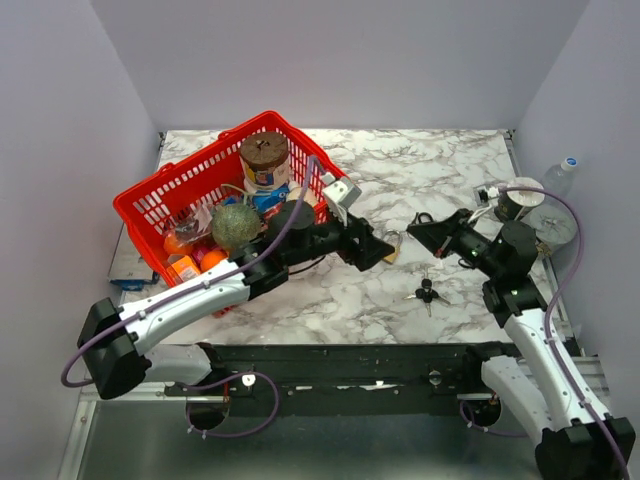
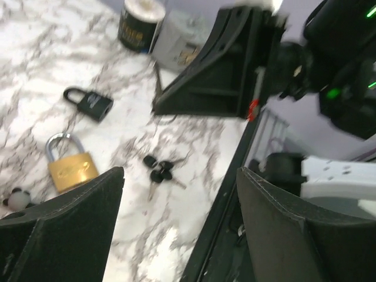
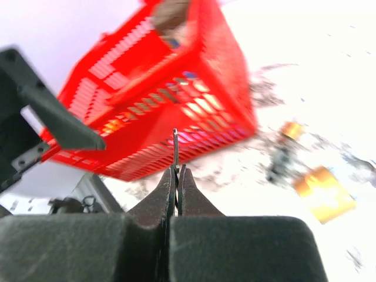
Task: Unlock with the key
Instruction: Adjust the key, then move the distractor to the center of the board.
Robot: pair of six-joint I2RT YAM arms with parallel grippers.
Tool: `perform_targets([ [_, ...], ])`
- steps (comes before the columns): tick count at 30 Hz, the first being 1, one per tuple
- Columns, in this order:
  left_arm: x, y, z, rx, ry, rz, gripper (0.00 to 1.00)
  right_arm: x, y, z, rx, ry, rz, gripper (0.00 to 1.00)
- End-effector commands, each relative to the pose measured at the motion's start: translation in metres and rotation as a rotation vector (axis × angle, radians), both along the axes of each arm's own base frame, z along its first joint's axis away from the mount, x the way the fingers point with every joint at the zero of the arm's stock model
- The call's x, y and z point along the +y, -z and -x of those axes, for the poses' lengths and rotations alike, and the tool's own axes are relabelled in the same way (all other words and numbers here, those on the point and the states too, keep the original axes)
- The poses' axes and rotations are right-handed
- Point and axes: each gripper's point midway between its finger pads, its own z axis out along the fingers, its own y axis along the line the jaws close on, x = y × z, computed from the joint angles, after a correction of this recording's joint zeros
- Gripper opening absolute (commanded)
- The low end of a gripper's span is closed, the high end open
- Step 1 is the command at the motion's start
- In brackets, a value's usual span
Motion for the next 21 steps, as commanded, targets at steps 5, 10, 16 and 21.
perform_targets([
  [5, 0.004, 0.136, -0.037, -0.014, -0.025, -0.486, 0.89, -0.015, 0.011, 0.01, 0.061, 0.024, -0.032, 0.01],
  [10, 0.033, 0.186, -0.081, 0.027, -0.093, -0.653, 0.89, -0.017, 0.014, 0.014, 0.063, 0.032, -0.012, 0.01],
  [16, 0.07, 0.211, -0.132, 0.029, -0.217, -0.793, 0.9, -0.017, 0.022, 0.017, 0.08, 0.033, -0.002, 0.01],
  [21, 0.099, 0.212, -0.18, 0.004, -0.307, -0.881, 0.91, -0.016, 0.034, 0.018, 0.111, 0.02, 0.001, 0.01],
])
